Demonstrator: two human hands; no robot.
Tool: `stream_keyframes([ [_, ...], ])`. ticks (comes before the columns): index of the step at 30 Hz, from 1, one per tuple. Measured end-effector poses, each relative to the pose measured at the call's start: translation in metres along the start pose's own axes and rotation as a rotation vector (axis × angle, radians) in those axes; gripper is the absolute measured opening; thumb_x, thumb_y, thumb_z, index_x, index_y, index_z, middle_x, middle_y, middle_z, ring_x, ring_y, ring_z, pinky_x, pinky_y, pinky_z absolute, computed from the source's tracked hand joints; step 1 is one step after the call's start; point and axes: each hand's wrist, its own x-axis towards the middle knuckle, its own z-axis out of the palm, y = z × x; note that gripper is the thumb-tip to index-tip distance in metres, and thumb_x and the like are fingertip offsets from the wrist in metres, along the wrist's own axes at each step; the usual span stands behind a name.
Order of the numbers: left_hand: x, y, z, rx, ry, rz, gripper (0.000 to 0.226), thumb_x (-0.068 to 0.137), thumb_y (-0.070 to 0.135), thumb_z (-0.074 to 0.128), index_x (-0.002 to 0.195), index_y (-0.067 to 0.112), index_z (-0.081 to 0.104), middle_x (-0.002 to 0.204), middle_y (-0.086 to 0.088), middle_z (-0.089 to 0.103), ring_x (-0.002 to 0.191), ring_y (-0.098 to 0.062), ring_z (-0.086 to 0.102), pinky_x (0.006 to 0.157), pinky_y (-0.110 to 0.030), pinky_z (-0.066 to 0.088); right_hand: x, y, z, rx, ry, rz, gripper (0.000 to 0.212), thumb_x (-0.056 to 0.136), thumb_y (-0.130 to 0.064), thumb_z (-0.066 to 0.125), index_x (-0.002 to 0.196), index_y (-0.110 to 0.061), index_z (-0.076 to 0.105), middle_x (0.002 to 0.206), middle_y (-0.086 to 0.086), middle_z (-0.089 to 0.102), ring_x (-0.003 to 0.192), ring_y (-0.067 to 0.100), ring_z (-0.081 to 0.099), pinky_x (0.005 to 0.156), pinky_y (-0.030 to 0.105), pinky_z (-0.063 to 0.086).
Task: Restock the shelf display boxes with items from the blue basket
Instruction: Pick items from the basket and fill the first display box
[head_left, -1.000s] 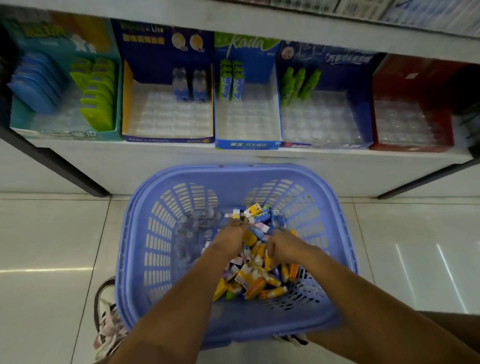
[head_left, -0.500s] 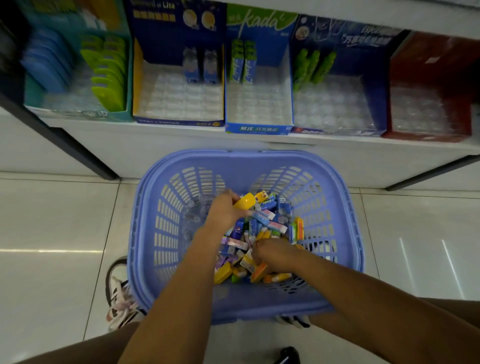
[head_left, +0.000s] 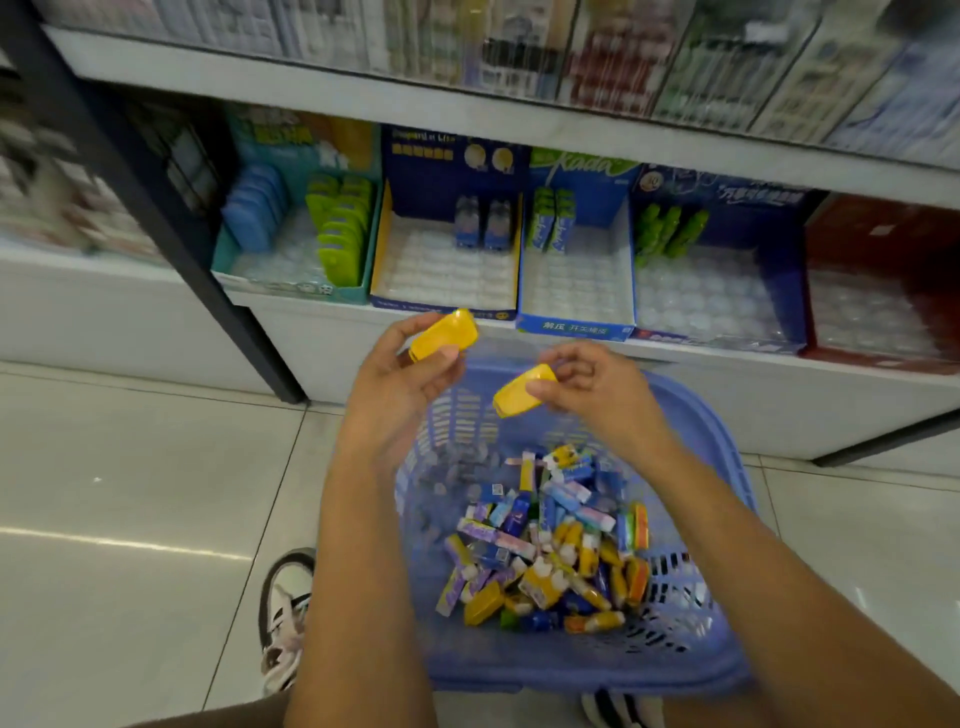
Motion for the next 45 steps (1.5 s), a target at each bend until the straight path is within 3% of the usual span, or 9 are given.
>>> stream_keyframes([
  [4,0.002,0.041,-0.023,-0.035,0.181,0.116,0.015,0.091,0.005,0.058,0.102,0.013,0.065,0.091,0.0,0.072,0.081,-0.012,0.068,0.076,-0.022,0.054,0.038,-0.063,0.033,-0.068,0.058,-0.232,0.026,0.084,-0.019,0.07,0.101,-0.036,0.063,0.1,0.005,0.067,0.093,0.019,0.065,0.081,0.03,0.055],
  [8,0.016,0.06,-0.051,0.006,0.449,0.207,0.02,0.089,0.013,0.064,0.106,0.002,0.064,0.091,-0.008,0.064,0.08,-0.014,0.064,0.072,-0.016,0.053,0.093,-0.112,0.093,-0.154,0.112,-0.402,0.026,0.083,-0.015,0.07,0.107,-0.021,0.061,0.093,-0.007,0.064,0.085,0.009,0.062,0.077,0.022,0.053],
  [14,0.045,0.076,-0.083,0.083,0.618,0.196,0.013,0.09,0.01,0.061,0.099,0.001,0.064,0.089,-0.015,0.061,0.079,-0.021,0.062,0.061,-0.013,0.054,0.183,-0.149,0.165,-0.548,0.092,-0.457,0.03,0.087,-0.016,0.064,0.115,-0.005,0.061,0.112,0.011,0.066,0.103,0.024,0.061,0.089,0.031,0.045],
  [18,0.055,0.079,-0.096,0.043,0.59,0.138,0.009,0.089,0.009,0.062,0.08,0.009,0.063,0.076,-0.009,0.063,0.072,-0.021,0.063,0.057,-0.017,0.055,0.223,-0.147,0.187,-0.777,0.044,-0.423,0.023,0.086,-0.012,0.057,0.109,-0.01,0.063,0.111,0.01,0.065,0.104,0.025,0.059,0.083,0.027,0.044],
  [23,0.06,0.077,-0.105,0.069,0.568,0.147,0.002,0.089,0.009,0.062,0.089,0.008,0.064,0.077,-0.009,0.065,0.07,-0.019,0.066,0.058,-0.017,0.054,0.239,-0.142,0.196,-0.897,-0.022,-0.372,0.027,0.083,-0.012,0.062,0.11,-0.012,0.063,0.116,0.013,0.062,0.108,0.028,0.058,0.091,0.03,0.046],
  [28,0.06,0.073,-0.112,0.112,0.548,0.146,0.018,0.088,0.011,0.064,0.104,0.002,0.066,0.081,-0.011,0.068,0.067,-0.013,0.068,0.061,-0.018,0.055,0.241,-0.153,0.2,-0.993,-0.02,-0.32,0.028,0.084,-0.012,0.064,0.111,-0.007,0.064,0.118,0.015,0.062,0.111,0.03,0.058,0.095,0.032,0.047],
  [33,0.061,0.077,-0.117,0.094,0.539,0.131,0.024,0.089,0.011,0.063,0.11,-0.001,0.065,0.081,-0.01,0.067,0.069,-0.014,0.068,0.061,-0.017,0.055,0.238,-0.154,0.216,-1.056,0.074,-0.308,0.021,0.092,-0.007,0.048,0.102,0.0,0.065,0.113,0.017,0.063,0.106,0.03,0.059,0.075,0.023,0.037],
  [38,0.056,0.08,-0.113,0.041,0.522,0.125,0.016,0.09,0.011,0.061,0.105,0.006,0.062,0.081,-0.009,0.068,0.071,-0.015,0.068,0.06,-0.015,0.055,0.227,-0.144,0.213,-1.13,0.108,-0.344,0.026,0.091,-0.004,0.05,0.112,0.007,0.06,0.119,0.024,0.058,0.113,0.037,0.054,0.086,0.032,0.043],
  [45,0.058,0.084,-0.113,-0.014,0.497,0.18,0.013,0.09,0.008,0.06,0.103,0.009,0.064,0.09,-0.011,0.066,0.074,-0.019,0.067,0.066,-0.018,0.056,0.231,-0.154,0.216,-1.085,0.079,-0.303,0.021,0.09,-0.006,0.042,0.084,-0.006,0.062,0.105,0.019,0.063,0.1,0.033,0.058,0.069,0.025,0.034],
])
